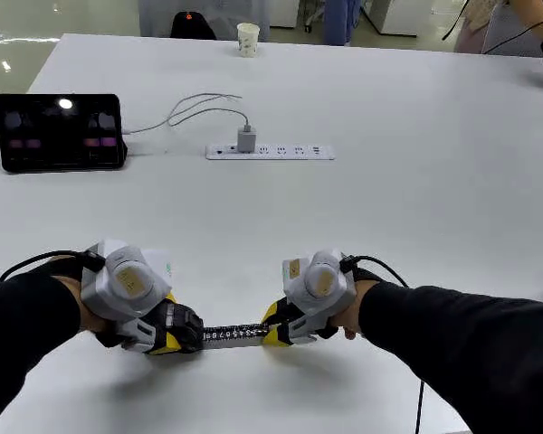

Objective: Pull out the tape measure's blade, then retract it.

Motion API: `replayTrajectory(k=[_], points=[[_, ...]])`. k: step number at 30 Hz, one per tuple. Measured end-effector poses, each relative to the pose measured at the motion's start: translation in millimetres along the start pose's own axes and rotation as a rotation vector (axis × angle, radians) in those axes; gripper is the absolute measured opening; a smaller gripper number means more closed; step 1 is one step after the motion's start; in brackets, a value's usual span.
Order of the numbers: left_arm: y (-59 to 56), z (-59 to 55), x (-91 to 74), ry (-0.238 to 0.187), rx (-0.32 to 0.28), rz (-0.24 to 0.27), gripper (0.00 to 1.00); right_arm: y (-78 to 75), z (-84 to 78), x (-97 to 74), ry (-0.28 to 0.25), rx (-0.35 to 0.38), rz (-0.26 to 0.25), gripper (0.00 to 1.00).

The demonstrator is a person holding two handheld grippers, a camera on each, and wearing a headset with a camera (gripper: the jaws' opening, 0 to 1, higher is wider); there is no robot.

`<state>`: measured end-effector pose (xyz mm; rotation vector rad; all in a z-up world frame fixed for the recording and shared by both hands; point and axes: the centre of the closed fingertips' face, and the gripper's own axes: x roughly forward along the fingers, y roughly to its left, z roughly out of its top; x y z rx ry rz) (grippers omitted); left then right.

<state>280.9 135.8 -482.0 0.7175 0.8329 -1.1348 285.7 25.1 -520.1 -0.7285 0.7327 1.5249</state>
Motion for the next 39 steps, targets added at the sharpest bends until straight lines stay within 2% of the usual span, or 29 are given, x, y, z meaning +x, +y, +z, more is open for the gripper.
replayTrajectory(k=[39], points=[[0.0,-0.1,-1.1,-0.003,-0.004,0.004,0.3,-4.0,-17.9,-12.8,0.024,0.011,-0.006,0.1]])
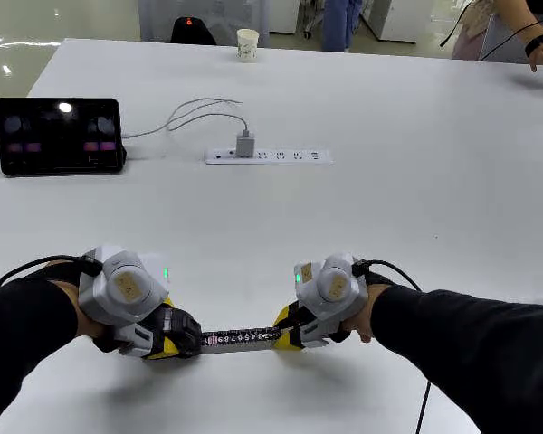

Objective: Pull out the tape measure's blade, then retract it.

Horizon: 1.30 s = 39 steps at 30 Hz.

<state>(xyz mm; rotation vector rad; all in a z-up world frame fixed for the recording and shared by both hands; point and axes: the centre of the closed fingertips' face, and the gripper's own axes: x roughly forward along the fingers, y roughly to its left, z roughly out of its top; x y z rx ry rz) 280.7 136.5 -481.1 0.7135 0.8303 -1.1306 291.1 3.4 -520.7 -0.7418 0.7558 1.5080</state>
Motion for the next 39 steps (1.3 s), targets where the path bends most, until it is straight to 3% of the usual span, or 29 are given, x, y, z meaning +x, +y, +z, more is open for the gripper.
replayTrajectory(k=[39], points=[[0.2,-0.7,1.7,0.0,0.0,0.003,0.3,-3.7,-30.2,-22.6,0.025,0.013,-0.016,0.1]])
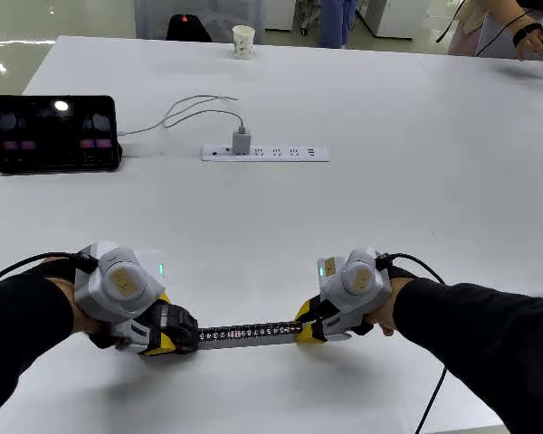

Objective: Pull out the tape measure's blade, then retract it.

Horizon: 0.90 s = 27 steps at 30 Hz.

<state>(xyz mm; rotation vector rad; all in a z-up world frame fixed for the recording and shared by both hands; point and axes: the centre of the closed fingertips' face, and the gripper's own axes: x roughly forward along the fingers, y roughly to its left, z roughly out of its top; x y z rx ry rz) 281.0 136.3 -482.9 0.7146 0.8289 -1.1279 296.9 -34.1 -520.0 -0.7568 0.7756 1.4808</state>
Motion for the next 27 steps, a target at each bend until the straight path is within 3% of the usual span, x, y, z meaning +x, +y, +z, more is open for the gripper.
replayTrajectory(k=[27], points=[[-0.5,1.0,-0.1,-0.001,-0.001,0.002,0.3,-0.1,-12.1,-10.2,0.011,0.001,-0.014,0.09]])
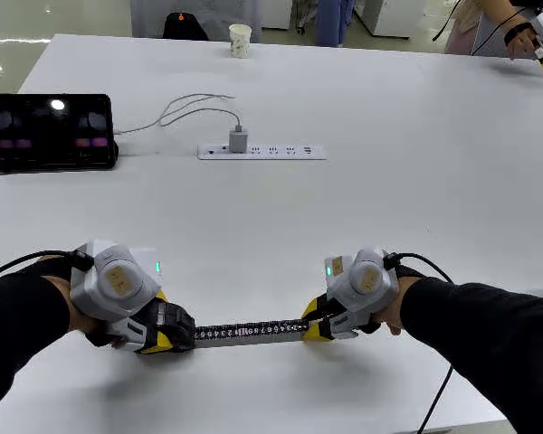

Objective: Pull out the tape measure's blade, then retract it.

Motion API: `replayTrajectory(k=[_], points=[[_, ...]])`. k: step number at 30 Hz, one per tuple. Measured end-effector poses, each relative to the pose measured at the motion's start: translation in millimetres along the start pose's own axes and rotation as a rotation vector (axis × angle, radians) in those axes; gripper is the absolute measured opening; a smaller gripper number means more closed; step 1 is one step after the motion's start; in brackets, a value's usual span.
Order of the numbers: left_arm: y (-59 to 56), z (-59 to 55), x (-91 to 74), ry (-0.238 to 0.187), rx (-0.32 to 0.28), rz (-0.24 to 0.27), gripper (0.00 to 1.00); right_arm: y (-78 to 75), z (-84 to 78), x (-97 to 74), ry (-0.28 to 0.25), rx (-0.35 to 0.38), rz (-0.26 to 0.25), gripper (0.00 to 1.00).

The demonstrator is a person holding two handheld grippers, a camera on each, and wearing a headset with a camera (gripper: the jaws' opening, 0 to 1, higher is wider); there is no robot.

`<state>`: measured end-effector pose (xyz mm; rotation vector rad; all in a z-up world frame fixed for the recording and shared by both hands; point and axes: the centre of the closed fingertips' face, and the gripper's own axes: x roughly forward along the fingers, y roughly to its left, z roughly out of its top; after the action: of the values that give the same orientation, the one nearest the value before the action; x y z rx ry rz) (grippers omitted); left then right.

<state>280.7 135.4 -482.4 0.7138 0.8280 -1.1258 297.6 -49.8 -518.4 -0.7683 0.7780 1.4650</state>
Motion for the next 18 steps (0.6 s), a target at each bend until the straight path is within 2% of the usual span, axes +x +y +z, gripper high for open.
replayTrajectory(k=[18], points=[[-0.4,-0.5,-1.5,-0.002,-0.002,0.0,0.3,-0.4,-6.6,-5.5,0.008,0.004,0.002,0.1]])
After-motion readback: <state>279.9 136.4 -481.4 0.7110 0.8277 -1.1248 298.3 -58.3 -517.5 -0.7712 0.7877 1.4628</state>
